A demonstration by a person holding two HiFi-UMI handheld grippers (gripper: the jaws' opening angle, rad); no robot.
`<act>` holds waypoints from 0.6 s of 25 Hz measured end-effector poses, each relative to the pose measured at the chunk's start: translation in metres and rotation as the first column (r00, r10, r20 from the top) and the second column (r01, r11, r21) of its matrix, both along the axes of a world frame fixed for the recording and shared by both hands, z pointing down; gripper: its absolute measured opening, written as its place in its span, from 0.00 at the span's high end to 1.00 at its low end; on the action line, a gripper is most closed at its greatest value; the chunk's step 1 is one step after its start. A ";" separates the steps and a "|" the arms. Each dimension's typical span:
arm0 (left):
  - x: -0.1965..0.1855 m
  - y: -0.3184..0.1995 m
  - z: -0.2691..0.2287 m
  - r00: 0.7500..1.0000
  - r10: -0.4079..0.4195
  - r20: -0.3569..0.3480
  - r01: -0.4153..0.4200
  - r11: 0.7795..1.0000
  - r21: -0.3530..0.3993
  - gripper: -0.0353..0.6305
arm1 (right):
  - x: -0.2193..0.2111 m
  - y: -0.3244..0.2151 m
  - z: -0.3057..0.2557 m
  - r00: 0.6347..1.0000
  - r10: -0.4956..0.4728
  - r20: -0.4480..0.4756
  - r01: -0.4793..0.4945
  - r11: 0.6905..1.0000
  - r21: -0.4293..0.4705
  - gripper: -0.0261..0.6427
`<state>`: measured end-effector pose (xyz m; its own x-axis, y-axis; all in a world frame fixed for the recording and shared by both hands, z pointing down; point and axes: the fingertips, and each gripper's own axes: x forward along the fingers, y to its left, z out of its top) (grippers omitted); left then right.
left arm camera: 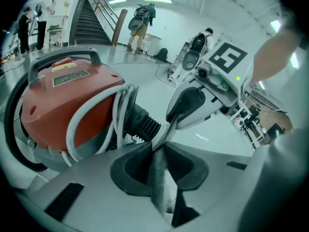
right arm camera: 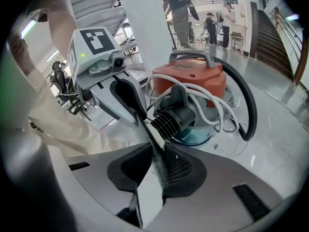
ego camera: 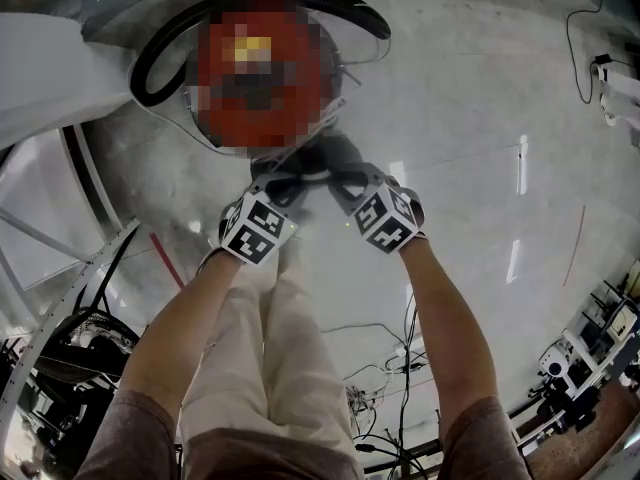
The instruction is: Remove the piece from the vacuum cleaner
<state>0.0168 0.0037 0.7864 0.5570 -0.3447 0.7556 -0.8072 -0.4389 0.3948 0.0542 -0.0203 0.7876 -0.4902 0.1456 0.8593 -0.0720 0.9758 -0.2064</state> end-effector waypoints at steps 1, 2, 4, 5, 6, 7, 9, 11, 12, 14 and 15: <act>0.000 0.000 0.000 1.000 -0.007 0.000 0.007 1.000 0.000 0.84 | 0.000 0.000 0.000 1.000 0.008 0.003 -0.008 1.000 0.001 0.86; 0.000 0.000 0.000 1.000 -0.014 0.000 0.014 1.000 0.000 0.84 | 0.000 0.000 0.000 1.000 0.015 0.004 -0.015 1.000 0.002 0.86; 0.001 0.002 -0.001 1.000 -0.019 0.003 0.019 1.000 -0.002 0.84 | 0.002 0.002 0.000 1.000 0.023 0.003 -0.023 1.000 -0.002 0.86; 0.002 0.003 -0.001 1.000 -0.013 0.007 0.013 1.000 -0.001 0.84 | 0.003 0.004 0.000 1.000 0.026 0.001 -0.026 1.000 -0.006 0.86; 0.002 0.005 -0.001 1.000 -0.005 0.012 0.005 1.000 0.003 0.84 | 0.003 0.005 0.000 0.999 0.032 0.000 -0.032 0.999 -0.009 0.86; 0.002 0.005 -0.001 1.000 0.000 0.016 0.000 1.000 0.006 0.84 | 0.003 0.006 0.000 0.999 0.040 0.000 -0.040 0.999 -0.010 0.86; 0.001 0.005 -0.001 1.000 -0.008 0.014 0.008 1.000 0.007 0.84 | 0.002 0.006 0.000 0.998 0.058 0.001 -0.058 0.998 -0.004 0.86; -0.001 0.005 -0.001 1.000 -0.018 0.010 0.018 1.000 0.003 0.84 | 0.001 0.006 0.000 0.998 0.068 -0.002 -0.068 0.998 0.000 0.86; 0.000 0.007 -0.002 1.000 -0.013 0.009 0.013 1.000 0.000 0.84 | 0.001 0.008 0.000 0.998 0.064 -0.008 -0.064 0.998 -0.004 0.86; 0.005 0.018 -0.002 1.000 0.020 0.004 -0.020 1.000 -0.012 0.85 | 0.006 0.019 0.001 0.999 0.036 -0.028 -0.037 0.999 -0.033 0.86; 0.008 0.026 -0.002 0.999 0.038 -0.004 -0.038 0.999 -0.018 0.86 | 0.009 0.028 0.001 0.999 0.018 -0.036 -0.020 0.999 -0.050 0.87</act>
